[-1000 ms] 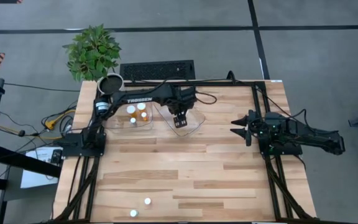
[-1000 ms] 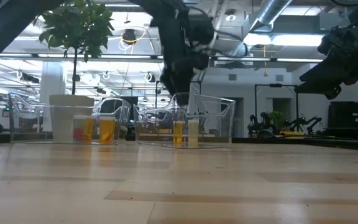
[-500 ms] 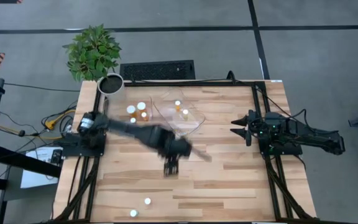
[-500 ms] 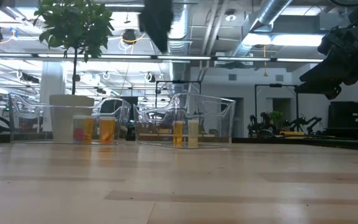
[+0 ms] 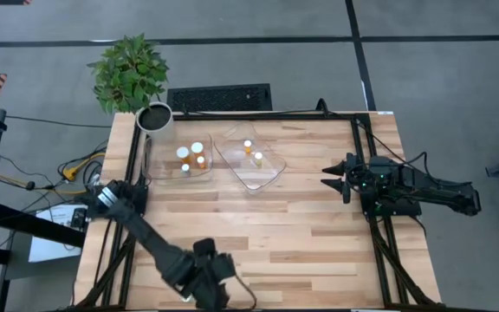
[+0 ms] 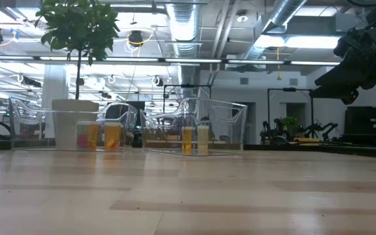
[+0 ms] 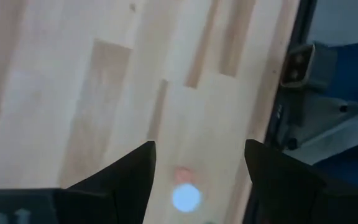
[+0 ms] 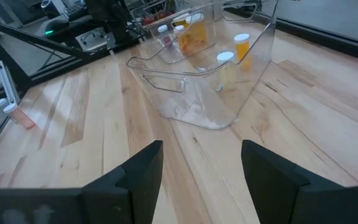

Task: Pick and place medicine bottles into bin by pill shape (circle, oval)
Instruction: Put the small red tablet bottle into the right transparent bin

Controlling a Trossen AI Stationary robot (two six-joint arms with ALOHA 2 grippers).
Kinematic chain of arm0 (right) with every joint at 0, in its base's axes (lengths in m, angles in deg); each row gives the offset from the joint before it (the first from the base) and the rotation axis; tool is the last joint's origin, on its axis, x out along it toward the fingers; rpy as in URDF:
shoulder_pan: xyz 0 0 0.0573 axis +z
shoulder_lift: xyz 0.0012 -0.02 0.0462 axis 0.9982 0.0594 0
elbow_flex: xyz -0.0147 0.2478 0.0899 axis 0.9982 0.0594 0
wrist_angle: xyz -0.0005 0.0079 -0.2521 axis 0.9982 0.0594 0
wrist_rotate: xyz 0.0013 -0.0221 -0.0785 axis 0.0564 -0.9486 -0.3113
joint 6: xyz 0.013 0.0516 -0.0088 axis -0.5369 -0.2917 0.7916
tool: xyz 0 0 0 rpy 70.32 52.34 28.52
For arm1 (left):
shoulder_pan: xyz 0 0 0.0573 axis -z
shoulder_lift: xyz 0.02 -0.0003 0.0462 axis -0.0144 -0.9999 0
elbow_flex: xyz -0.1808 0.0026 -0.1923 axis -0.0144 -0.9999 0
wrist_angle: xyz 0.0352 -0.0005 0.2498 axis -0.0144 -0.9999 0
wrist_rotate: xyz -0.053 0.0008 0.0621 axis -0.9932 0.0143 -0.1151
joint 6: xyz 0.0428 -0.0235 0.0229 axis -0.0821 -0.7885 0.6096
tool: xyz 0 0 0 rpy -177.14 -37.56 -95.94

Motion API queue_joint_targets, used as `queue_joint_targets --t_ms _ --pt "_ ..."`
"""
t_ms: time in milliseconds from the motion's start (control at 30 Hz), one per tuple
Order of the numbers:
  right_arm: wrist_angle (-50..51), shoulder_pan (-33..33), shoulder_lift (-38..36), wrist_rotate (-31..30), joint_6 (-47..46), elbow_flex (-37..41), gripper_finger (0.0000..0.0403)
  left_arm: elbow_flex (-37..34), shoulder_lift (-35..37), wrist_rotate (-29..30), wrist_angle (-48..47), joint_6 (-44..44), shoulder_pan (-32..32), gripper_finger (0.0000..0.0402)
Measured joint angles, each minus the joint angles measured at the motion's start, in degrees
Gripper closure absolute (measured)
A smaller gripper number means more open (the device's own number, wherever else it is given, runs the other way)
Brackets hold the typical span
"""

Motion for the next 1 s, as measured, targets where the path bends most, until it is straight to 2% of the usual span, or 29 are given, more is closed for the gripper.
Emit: queue_joint_targets --t_ms 167,400,733,1000 --pt "0.0 0.0 0.0 0.0 0.0 0.0 0.0178 0.0 -2.2 1.0 -0.4 -3.8 3.2 0.0161" --pt "0.1 0.0 0.0 0.0 0.0 0.0 0.0178 -0.1 -8.4 -4.8 -1.7 -1.6 4.6 0.0161" --pt "0.0 0.0 0.0 0.0 0.0 0.0 0.0178 -0.1 -9.4 -3.2 -11.1 -1.0 4.9 0.0161" --pt "0.0 0.0 0.0 0.0 0.0 0.0 0.0178 0.0 -9.1 -4.6 -6.0 -0.8 5.4 0.0161"
